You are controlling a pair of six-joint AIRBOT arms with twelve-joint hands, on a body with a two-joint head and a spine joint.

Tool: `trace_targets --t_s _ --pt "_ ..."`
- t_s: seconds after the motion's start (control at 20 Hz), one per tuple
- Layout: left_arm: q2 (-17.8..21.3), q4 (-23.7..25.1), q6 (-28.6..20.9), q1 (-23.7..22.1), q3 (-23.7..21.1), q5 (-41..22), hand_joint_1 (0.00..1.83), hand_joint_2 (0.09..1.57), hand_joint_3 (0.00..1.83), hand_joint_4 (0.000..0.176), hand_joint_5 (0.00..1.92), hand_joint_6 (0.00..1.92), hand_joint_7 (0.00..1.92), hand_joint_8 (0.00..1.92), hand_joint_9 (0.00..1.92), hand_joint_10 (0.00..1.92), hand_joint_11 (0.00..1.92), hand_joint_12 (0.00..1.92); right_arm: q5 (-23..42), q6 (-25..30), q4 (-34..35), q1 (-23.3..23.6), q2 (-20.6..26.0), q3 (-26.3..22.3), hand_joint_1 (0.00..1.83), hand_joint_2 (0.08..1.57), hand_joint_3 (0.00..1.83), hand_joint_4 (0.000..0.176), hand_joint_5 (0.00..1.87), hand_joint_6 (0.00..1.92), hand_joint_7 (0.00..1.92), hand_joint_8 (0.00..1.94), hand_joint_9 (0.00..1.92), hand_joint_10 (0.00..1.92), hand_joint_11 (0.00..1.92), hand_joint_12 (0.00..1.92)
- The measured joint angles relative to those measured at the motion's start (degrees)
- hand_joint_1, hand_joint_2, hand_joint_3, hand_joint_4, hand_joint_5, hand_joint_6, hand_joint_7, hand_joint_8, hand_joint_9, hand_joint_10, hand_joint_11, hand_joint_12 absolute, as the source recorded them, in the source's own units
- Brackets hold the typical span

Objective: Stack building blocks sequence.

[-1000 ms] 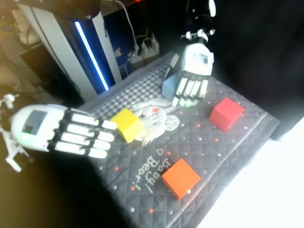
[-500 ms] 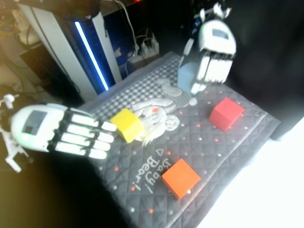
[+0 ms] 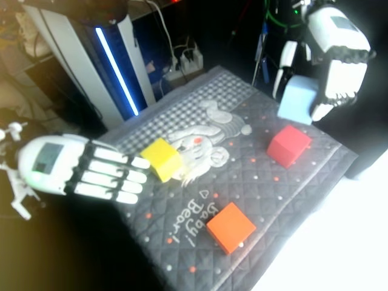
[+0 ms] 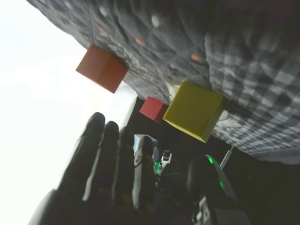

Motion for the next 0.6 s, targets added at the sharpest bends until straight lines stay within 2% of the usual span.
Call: trace_targets --t_s 0.05,0.1,0.25,0.35,0.4,0.5,0.6 --pt "-0.74 -0.02 0.00 0.00 0.72 0.85 1.40 1.03 0.00 0.000 1.09 0.69 1.19 0.55 1.10 0.95 0.92 0.89 0.02 0.00 0.00 0.00 0.00 0.00 0.52 1.31 0.00 0.069 0.33 0.00 0.32 0.00 0.27 0.01 0.27 0.01" --pt "-1.16 -0.04 0.02 0.00 1.27 1.36 1.40 1.03 0.00 0.000 1.08 0.72 1.22 0.49 1.12 0.92 0.94 0.79 0.04 0.00 0.02 0.00 0.00 0.00 0.49 1.31 0.00 0.082 0.33 0.00 0.31 0.00 0.26 0.00 0.25 0.00" --pt "-3.02 -0.22 0.04 0.00 3.87 3.76 1.40 1.02 0.00 0.000 1.08 0.73 1.23 0.47 1.16 0.86 1.00 0.73 -0.02 0.00 0.07 0.00 0.00 0.07 0.48 1.30 0.00 0.076 0.34 0.00 0.31 0.00 0.27 0.01 0.26 0.01" --pt "-4.22 -0.26 0.04 0.00 5.05 5.49 1.40 1.03 0.00 0.000 1.08 0.66 1.22 0.47 1.11 1.00 0.96 0.90 0.02 0.00 -0.02 0.00 -0.02 0.04 0.48 1.30 0.00 0.078 0.34 0.00 0.31 0.00 0.27 0.00 0.26 0.01" --pt "-4.50 -0.24 0.07 0.00 5.16 6.01 1.40 1.03 0.00 0.000 1.09 0.66 1.24 0.43 1.12 0.97 0.95 0.88 0.02 0.00 -0.02 0.00 -0.04 0.07 0.48 1.30 0.00 0.088 0.34 0.00 0.31 0.00 0.27 0.00 0.27 0.01" --pt "-4.87 -0.22 0.04 0.00 5.35 6.16 1.41 1.02 0.00 0.000 1.12 0.60 1.25 0.43 1.14 0.94 0.98 0.85 0.02 0.00 0.04 0.00 -0.04 0.13 0.50 1.30 0.00 0.088 0.34 0.00 0.31 0.00 0.26 0.00 0.25 0.00" --pt "-5.53 0.07 0.07 0.00 5.77 6.60 1.40 1.02 0.00 0.000 1.13 0.58 1.25 0.46 1.12 0.94 0.92 0.93 0.04 0.00 0.00 0.00 -0.04 0.13 0.51 1.30 0.00 0.069 0.35 0.00 0.31 0.00 0.28 0.01 0.28 0.01"
